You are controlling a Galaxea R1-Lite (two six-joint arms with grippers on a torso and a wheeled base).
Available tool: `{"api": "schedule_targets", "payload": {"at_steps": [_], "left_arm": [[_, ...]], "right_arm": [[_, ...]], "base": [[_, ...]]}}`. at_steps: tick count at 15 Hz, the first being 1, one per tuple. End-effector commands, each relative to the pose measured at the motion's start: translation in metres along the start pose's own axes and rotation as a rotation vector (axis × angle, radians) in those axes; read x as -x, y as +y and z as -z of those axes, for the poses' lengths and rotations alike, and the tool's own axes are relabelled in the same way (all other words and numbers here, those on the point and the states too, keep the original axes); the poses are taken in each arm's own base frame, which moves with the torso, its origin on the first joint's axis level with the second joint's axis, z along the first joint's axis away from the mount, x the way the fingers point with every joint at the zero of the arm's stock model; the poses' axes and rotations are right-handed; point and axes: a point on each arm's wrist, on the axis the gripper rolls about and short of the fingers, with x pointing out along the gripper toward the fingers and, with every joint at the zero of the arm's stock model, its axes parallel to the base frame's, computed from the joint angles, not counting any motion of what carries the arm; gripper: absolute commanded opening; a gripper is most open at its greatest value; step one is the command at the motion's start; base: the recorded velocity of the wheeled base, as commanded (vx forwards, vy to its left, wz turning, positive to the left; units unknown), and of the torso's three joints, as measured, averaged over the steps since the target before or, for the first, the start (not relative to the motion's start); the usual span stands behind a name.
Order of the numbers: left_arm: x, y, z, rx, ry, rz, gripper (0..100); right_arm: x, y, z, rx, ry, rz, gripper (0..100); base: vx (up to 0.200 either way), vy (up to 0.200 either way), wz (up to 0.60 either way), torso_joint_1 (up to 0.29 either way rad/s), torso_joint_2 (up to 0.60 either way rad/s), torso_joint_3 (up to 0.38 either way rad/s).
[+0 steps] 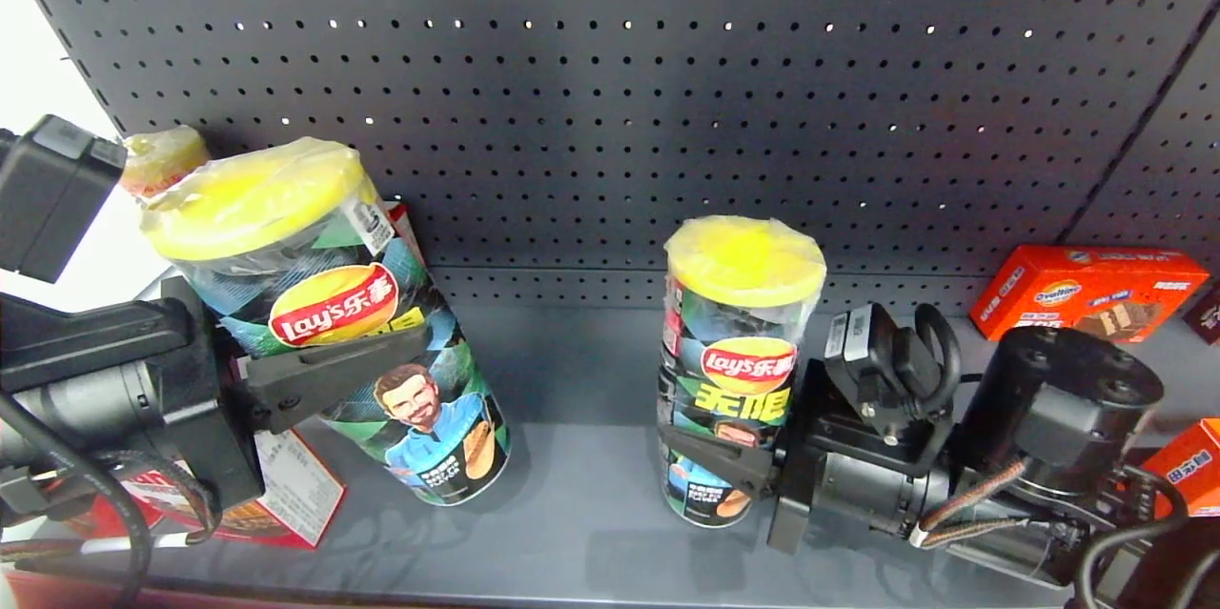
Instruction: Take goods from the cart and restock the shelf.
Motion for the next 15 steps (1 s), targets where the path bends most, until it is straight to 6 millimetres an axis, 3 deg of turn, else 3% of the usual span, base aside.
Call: {"api": "schedule_targets", "payload": {"at_steps": [1,3,10,11,15], "left_arm": [[0.0,0.0,0.0,0.001,0.002,0.001,0],[-0.001,0.0,0.0,0.0,0.0,0.001,0],[0.0,0.0,0.0,0.001,0.002,-0.002,0],[0.0,0.0,0.0,0.001,0.002,-0.002,0],[-0.001,0.0,0.0,0.0,0.002,0.001,0]], "right_arm": [[0.004,0.005,0.018,-0.016,0.045,-0.008,0],[0.0,0.005,0.031,-0.013,0.041,-0.006,0],[0.005,0.007,0.036,-0.012,0.056,-0.01,0],[0.009,0.009,0.036,-0.01,0.059,-0.012,100],[0.02,0.009,0.032,-0.007,0.056,0.004,100]], "base": [[0.0,0.0,0.0,0.0,0.0,0.0],[0.0,0.0,0.0,0.0,0.0,0.0],[0.0,0.0,0.0,0.0,0.0,0.0],[0.0,0.0,0.0,0.0,0.0,0.0],[0.0,0.0,0.0,0.0,0.0,0.0]]}}
